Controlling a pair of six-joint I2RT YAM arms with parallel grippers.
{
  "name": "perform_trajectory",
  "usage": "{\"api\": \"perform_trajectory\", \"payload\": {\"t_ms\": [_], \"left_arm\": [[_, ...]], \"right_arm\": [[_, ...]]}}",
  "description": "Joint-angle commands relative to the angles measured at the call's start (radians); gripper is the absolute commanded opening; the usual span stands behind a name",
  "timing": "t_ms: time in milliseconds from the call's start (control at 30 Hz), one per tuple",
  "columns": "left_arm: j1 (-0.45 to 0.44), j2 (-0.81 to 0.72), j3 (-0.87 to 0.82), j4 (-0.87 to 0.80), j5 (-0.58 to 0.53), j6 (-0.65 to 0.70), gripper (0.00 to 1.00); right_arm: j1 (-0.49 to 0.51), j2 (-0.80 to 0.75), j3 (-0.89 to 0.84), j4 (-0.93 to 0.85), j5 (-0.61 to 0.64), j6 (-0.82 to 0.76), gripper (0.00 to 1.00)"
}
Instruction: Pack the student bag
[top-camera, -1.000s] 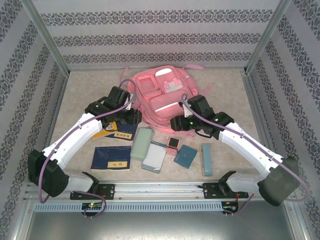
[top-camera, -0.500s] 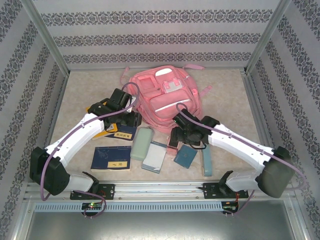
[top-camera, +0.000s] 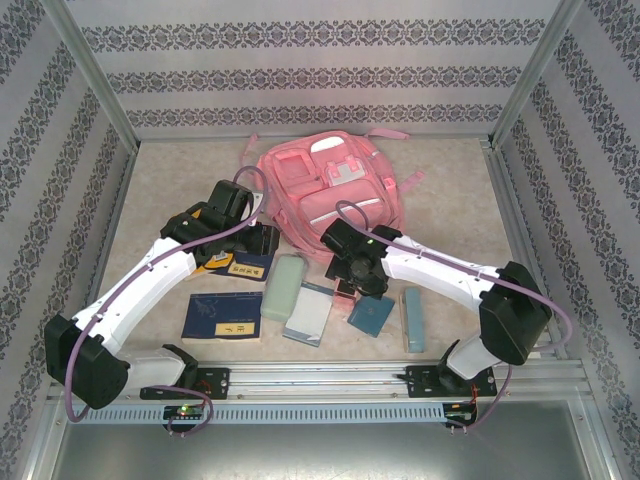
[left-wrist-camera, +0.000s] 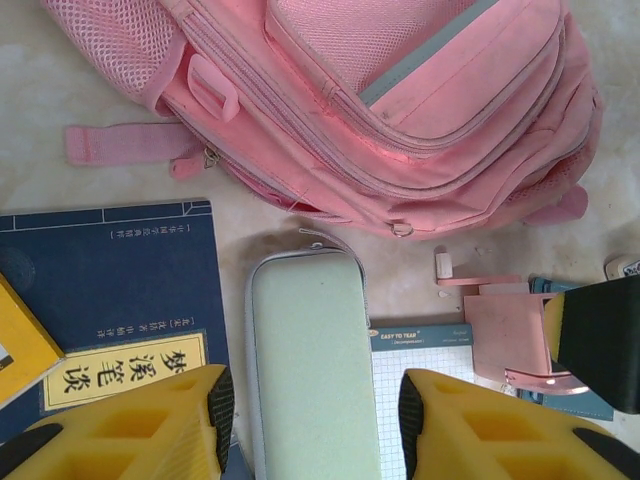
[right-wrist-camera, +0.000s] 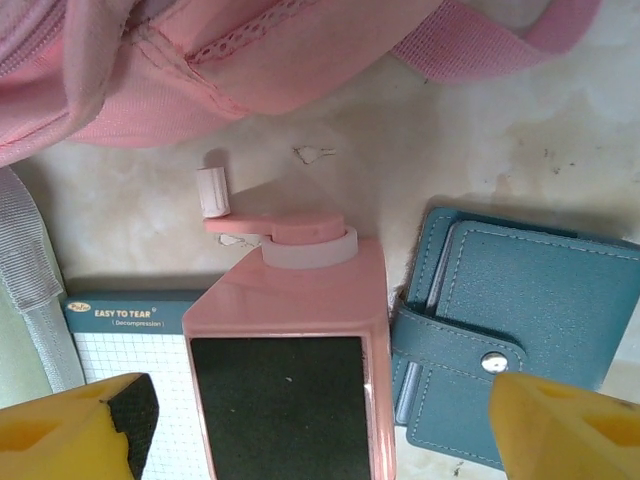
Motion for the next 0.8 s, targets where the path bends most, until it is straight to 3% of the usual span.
{"api": "perform_trajectory", "payload": {"t_ms": [0, 333, 767], "left_arm": [[-0.009, -0.021, -0.013, 0.02, -0.006, 0.007, 0.48], [-0.008, -0.005, -0.012, 0.021, -0.005, 0.007, 0.48], [-0.008, 0.001, -0.014, 0.018, -0.018, 0.011, 0.48]], "right_arm": [[0.009, 0.012, 0.006, 0.016, 0.008, 0.003, 0.86], [-0.004, 0.069, -0.027, 0.089, -0.061, -0.019, 0.8], [-0.033, 0.065, -0.101, 0.136, -0.073, -0.01, 0.51]]}}
